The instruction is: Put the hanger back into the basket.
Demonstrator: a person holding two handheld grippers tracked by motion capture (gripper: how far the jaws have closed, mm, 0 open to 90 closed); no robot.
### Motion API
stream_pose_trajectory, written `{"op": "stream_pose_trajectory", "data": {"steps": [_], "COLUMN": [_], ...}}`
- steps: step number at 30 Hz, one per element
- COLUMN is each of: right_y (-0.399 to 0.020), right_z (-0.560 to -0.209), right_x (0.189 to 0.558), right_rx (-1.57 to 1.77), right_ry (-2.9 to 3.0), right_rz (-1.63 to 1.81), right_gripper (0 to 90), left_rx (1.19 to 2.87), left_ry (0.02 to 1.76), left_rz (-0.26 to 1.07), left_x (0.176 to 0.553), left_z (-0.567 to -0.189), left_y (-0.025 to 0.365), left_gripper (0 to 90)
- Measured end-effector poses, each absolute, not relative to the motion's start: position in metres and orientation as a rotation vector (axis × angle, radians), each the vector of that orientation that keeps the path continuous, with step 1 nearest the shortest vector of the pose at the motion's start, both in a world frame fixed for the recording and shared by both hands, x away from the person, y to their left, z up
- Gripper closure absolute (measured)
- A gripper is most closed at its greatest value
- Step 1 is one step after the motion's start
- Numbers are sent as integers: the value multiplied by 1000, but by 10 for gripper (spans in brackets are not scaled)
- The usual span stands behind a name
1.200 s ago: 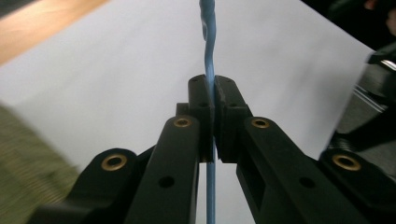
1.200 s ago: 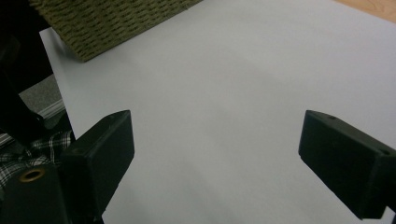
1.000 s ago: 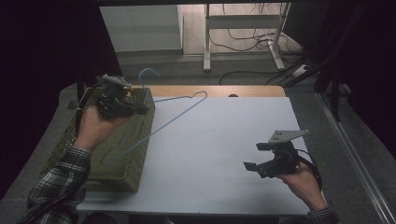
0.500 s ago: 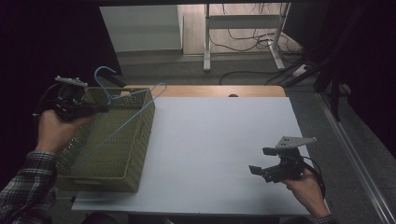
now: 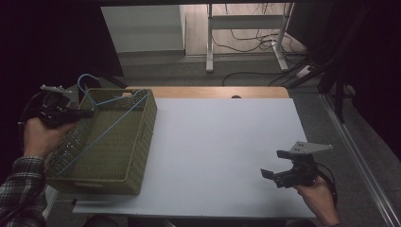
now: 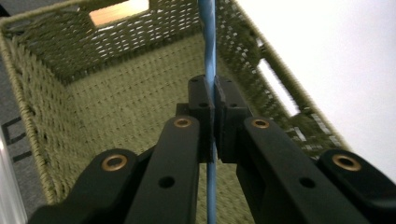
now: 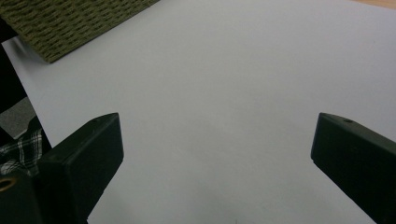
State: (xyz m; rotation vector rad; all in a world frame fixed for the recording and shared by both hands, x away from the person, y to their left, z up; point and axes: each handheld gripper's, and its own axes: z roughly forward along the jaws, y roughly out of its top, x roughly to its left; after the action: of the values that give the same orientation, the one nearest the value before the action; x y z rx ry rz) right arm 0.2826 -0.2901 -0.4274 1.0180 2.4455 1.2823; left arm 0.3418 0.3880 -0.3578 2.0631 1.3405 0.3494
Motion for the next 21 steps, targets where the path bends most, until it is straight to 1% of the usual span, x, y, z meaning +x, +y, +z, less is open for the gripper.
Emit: {"op": "stream_pose_trajectory", "data": {"steps": [1,4,6,8,9,10,15,21], "right_y": [-291,-292,-293,-293,-292,-292,-289,-286], "right_z": [-428,-429,-429,-429,-430,-430,-434,-433], "right_x": [283,283,282,282,283,283,283,282], "right_rx": [1019,1021,1020,1022,1022,1022,1020,993], "right_ry": [2444,2445,2444,2441,2443,2443,2456,2446], "right_rz": [1278,1266,1264,1266,1263,1263,1246,1245], "right_gripper": [19,19,19,19,19,19,19,23], "left_rx": [2053,2049,2035,2032,2021,2021,1998,2025], "left_ry": [1352,1362,1383,1390,1403,1403,1459,1523], "left_rz": [350,341,321,322,300,300,250,225], "left_x": [344,347,350,350,351,351,353,355], "left_z": [-366,-375,-390,-395,-406,-406,-439,-457], "left_y": [392,395,399,400,402,402,405,405], "left_gripper": [875,876,876,875,875,875,874,868]}}
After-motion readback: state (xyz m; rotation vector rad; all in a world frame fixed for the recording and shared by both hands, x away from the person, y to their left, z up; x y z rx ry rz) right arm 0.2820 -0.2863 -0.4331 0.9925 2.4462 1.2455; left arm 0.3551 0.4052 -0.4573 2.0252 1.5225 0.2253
